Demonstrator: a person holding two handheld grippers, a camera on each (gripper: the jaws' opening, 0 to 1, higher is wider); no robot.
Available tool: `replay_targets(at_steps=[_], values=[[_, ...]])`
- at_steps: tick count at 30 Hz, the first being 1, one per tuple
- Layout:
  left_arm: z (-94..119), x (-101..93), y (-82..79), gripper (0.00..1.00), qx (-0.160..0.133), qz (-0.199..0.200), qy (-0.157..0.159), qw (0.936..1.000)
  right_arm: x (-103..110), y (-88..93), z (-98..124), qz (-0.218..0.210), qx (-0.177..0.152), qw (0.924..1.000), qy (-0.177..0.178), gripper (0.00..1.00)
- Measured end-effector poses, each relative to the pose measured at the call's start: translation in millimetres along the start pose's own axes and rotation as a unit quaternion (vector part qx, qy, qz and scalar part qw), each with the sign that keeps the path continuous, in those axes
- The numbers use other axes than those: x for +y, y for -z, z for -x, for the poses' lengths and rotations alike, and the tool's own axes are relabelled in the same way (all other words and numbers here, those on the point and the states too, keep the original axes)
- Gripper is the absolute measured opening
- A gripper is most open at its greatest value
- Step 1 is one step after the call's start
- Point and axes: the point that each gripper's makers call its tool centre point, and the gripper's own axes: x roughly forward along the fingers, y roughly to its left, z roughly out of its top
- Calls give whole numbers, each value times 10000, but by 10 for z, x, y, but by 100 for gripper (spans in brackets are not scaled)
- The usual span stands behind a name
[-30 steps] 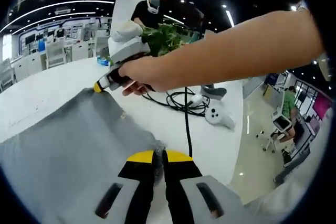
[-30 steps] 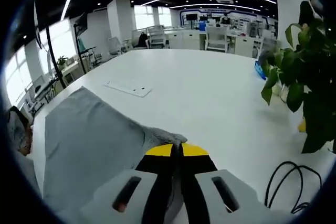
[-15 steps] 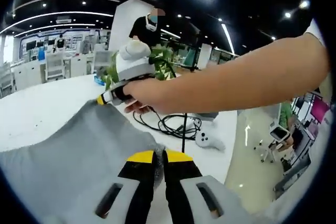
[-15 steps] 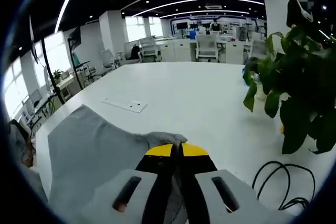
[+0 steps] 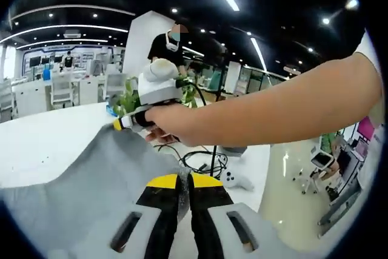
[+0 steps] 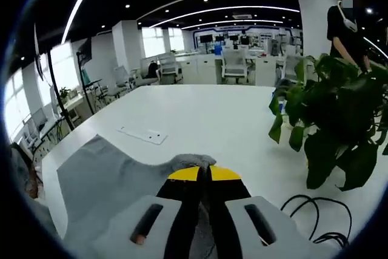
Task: Fold the towel on the table until its edges align and the towel forms a compact rectangular stack.
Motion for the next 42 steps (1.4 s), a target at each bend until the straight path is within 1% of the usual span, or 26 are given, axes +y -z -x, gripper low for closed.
replay_targets(at_steps=[10,14,20,26,31,34,37,42], values=[[91,-39,-305,5,-322,-127,140,9993,12,-273,137,46,-176,9997,155,2],[179,-12,-366,5,-380,-154,154,9990,74,-359,154,128,-184,9996,190,2],[332,76,-371,5,-377,-259,129,9989,238,-464,134,243,-166,9994,173,1],[535,196,-388,5,-389,-401,57,9984,411,-592,83,309,-144,9993,128,1],[750,301,-402,5,-492,-447,-57,9978,621,-702,69,367,-137,9992,79,1],[856,325,-384,5,-514,-434,-68,9977,736,-758,49,406,-145,9991,54,1],[963,401,-382,5,-536,-509,-106,9972,850,-807,12,434,-139,9990,23,1],[1171,556,-406,5,-634,-483,-208,9966,1074,-904,-37,561,-149,9983,-35,1]])
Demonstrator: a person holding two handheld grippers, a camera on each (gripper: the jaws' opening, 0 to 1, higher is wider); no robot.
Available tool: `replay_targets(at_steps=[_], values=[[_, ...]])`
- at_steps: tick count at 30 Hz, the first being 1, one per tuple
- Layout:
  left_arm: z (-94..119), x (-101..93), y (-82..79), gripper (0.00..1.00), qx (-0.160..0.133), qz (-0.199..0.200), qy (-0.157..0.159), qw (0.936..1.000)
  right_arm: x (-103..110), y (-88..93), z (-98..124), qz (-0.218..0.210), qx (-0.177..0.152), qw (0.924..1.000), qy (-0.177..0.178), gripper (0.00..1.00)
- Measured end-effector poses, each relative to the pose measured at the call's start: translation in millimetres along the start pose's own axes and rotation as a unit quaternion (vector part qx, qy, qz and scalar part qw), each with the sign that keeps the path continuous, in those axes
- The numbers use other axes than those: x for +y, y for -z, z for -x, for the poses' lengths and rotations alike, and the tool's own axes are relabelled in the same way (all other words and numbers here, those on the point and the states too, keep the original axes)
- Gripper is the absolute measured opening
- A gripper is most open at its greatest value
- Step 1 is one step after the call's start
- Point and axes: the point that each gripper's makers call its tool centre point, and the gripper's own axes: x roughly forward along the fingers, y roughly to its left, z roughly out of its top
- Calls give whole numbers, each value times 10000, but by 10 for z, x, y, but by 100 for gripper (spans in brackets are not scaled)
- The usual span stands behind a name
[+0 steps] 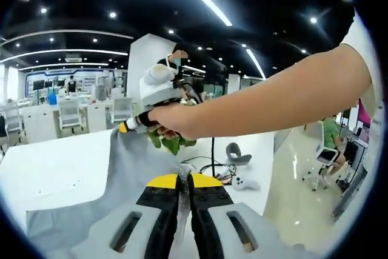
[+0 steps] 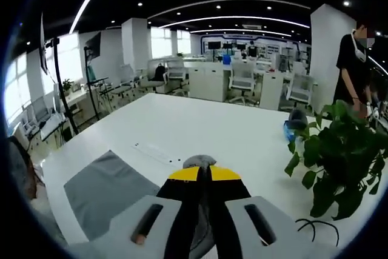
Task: Fold the towel on the table until its edges align and the towel forms a compact rectangular stack.
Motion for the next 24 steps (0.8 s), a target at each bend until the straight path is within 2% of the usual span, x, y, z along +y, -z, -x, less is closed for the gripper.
replay_targets(at_steps=[9,17,24], values=[[341,316,16,5,-129,63,-265,9995,365,-199,-147,176,12,9998,-110,1],[623,517,22,6,-278,180,-391,9987,687,-322,-253,302,29,9994,-169,1],[906,781,120,6,-354,302,-555,9974,1012,-391,-412,368,61,9991,-222,1]])
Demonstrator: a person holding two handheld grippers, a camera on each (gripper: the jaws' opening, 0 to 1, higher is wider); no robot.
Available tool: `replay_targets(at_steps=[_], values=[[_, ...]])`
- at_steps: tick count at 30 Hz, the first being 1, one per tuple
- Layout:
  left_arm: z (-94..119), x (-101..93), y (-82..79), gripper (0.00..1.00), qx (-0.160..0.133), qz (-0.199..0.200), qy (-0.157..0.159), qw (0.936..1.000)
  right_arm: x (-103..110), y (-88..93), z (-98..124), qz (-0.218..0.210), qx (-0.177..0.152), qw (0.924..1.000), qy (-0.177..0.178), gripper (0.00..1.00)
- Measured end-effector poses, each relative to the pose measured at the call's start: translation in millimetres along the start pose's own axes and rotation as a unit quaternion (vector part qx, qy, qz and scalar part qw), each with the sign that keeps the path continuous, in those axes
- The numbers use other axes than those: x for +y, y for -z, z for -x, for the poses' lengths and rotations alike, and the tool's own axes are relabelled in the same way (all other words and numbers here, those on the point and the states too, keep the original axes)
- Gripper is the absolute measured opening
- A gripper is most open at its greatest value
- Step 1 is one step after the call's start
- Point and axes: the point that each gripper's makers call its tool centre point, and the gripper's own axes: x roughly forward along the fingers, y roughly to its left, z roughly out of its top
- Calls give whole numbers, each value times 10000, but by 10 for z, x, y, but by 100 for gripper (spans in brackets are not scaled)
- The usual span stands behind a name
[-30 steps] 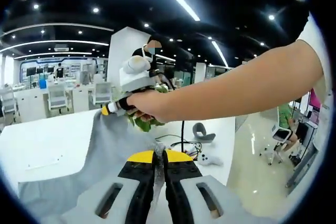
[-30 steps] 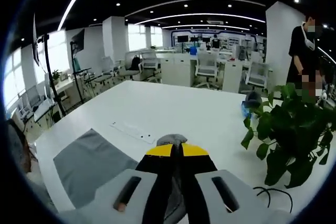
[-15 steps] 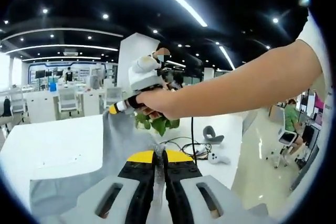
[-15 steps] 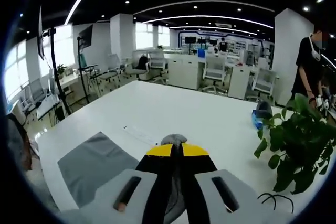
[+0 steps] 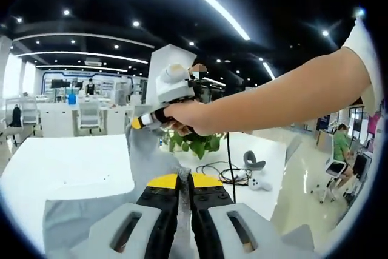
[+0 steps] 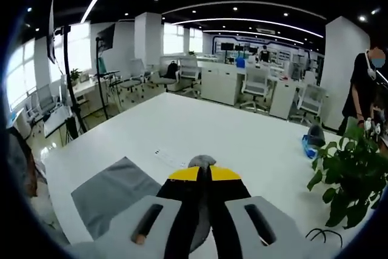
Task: Fold the towel on the table until its edges align and the towel forms a compact rectangular stack.
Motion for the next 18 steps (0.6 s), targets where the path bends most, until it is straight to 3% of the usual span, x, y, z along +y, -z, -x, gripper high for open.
replay_targets(at_steps=[7,18], values=[[259,248,119,6,46,49,-105,9999,316,-23,-231,156,104,9998,-47,1],[604,634,383,6,151,299,-313,9989,822,121,-544,166,293,9992,-196,2]])
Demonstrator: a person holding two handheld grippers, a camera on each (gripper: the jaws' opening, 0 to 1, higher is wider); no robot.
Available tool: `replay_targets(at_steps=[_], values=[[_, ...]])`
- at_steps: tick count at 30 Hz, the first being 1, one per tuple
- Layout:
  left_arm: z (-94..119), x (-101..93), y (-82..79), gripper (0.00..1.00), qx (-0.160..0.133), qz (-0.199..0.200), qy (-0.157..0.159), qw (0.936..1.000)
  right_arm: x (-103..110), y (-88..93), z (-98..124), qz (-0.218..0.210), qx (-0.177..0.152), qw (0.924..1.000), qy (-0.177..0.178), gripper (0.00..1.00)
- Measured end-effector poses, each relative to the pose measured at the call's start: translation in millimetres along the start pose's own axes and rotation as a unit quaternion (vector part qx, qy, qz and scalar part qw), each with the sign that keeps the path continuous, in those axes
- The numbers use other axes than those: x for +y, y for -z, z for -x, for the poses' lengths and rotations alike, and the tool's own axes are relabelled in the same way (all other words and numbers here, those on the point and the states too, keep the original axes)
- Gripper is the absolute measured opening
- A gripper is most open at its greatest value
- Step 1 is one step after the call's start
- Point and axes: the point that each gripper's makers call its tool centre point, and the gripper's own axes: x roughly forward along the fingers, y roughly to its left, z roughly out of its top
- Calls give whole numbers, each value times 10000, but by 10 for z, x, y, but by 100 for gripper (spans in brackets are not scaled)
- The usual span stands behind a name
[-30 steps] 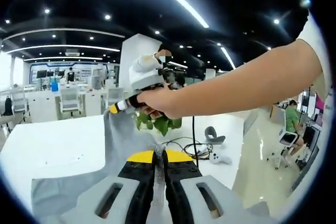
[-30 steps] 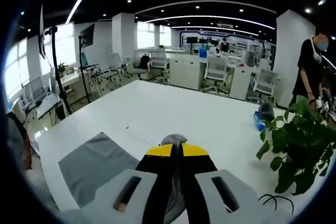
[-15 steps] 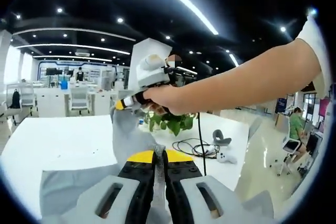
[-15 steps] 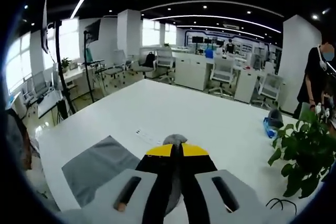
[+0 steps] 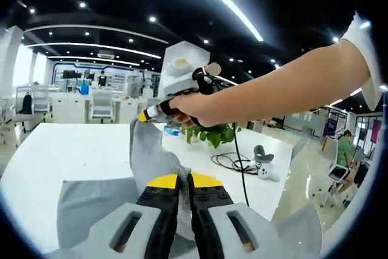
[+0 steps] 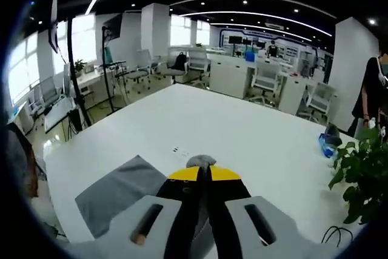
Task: Fold the towel on the table until its edges align and the towel forms a compact rectangular stack.
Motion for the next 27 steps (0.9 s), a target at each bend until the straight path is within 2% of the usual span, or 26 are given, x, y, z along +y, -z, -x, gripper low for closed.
replay_targets(at_steps=[8,16,23,27], values=[[113,261,74,6,46,21,-180,9998,184,11,-132,0,52,10000,-39,2],[210,525,98,6,66,-30,-374,9993,299,-81,-216,97,9,9999,-61,2],[264,610,127,6,75,-49,-464,9989,391,-154,-312,106,-2,9999,-92,2],[292,726,179,6,85,-23,-534,9985,467,-214,-416,154,-20,9998,-151,2]])
